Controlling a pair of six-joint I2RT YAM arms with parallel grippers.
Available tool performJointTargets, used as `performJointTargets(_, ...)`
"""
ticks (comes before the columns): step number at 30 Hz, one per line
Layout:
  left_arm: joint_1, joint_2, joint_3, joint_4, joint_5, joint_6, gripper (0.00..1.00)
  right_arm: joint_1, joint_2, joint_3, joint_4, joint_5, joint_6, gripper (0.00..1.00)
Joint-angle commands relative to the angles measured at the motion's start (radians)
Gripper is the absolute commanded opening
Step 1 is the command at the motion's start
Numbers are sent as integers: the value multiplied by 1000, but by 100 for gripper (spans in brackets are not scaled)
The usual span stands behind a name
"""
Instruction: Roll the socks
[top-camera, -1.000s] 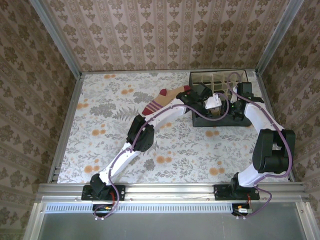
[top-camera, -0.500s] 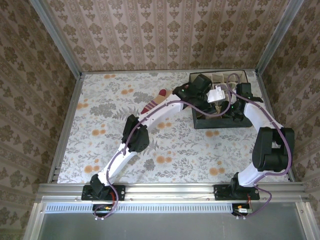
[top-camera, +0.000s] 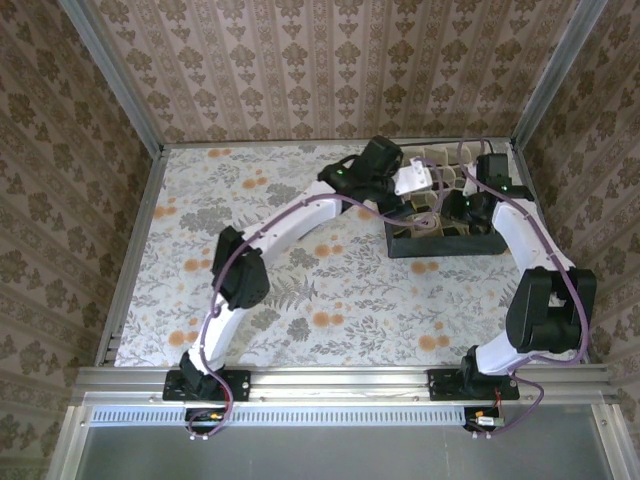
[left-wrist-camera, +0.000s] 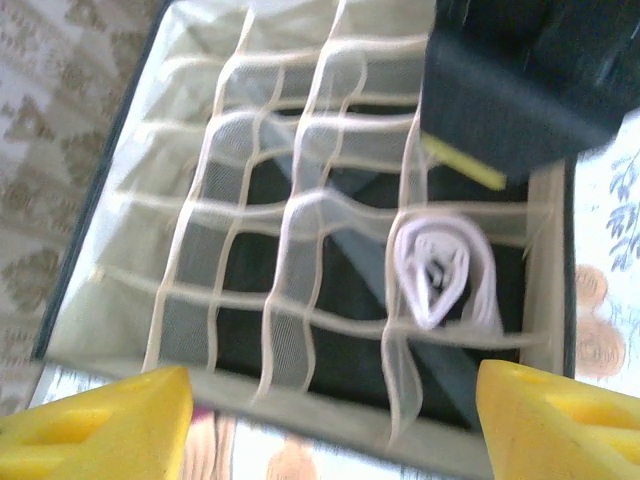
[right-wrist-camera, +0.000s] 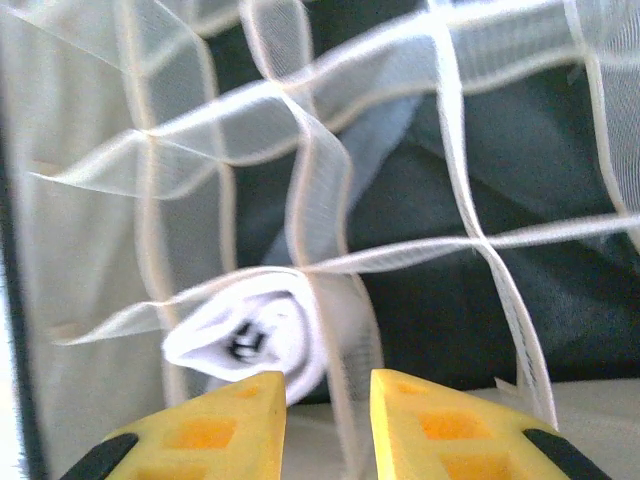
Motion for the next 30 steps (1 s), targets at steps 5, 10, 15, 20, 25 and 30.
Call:
performJointTargets(5, 191, -317, -497, 251, -39, -258, 69, 294, 2, 118, -39, 210, -51, 29)
performJointTargets(10, 321, -499, -782, 274, -42, -386, 65, 521, 180, 249, -12, 291, -74, 30)
performJointTargets(15, 435, -667, -1036, 276, -27, -454, 64, 656, 452, 487, -44, 303, -95, 29)
performJointTargets(20, 527, -805, -1219, 271, -14, -473, 64, 729, 731, 810, -127, 303, -126, 37)
performJointTargets(25, 582, -892, -1317, 259, 3, -474, 64, 745, 977, 1115, -216, 283, -123, 39)
performJointTargets(30, 615, -931, -1364, 238, 13, -456, 64, 743, 1157, 1352, -287, 254, -110, 40)
